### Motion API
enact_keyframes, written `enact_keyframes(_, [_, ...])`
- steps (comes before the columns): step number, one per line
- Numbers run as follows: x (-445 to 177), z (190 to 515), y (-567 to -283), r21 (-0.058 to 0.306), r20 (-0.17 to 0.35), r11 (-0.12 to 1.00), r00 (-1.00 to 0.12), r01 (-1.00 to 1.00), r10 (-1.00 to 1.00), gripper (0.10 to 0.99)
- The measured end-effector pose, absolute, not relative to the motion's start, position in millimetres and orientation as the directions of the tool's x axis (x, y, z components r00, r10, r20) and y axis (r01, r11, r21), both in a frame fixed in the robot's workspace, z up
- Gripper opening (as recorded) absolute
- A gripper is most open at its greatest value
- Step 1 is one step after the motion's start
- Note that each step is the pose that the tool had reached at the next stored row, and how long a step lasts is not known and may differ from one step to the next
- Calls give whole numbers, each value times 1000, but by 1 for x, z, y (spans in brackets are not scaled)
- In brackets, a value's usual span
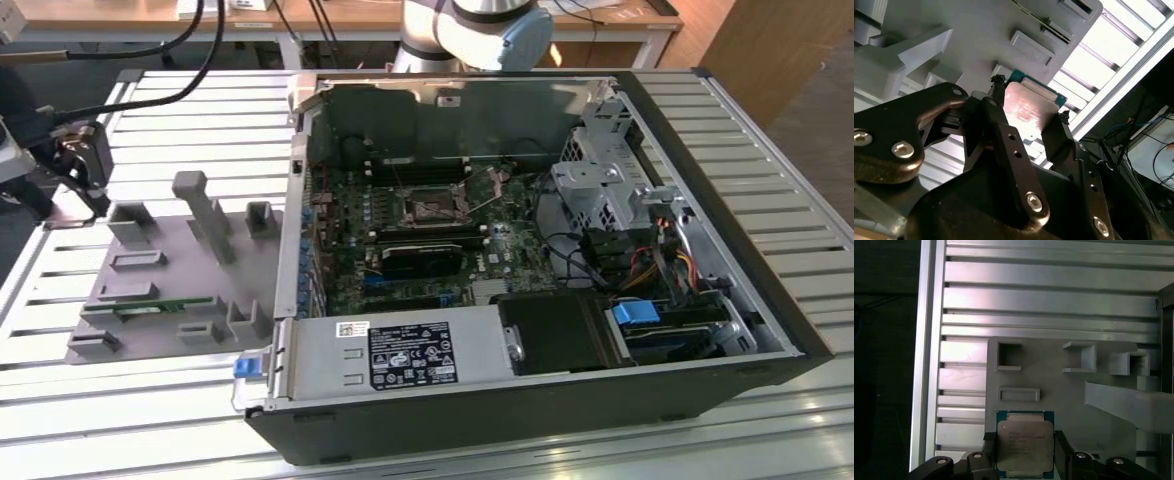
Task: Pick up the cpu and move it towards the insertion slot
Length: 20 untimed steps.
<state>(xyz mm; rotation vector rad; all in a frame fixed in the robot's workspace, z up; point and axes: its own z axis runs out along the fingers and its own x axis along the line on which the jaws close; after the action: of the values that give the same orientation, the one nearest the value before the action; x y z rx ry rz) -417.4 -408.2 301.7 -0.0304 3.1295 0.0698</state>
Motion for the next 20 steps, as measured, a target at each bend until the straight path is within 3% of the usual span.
enact_keyframes(20, [-417, 348, -408, 44, -22, 999, -1000, -20, -19, 541])
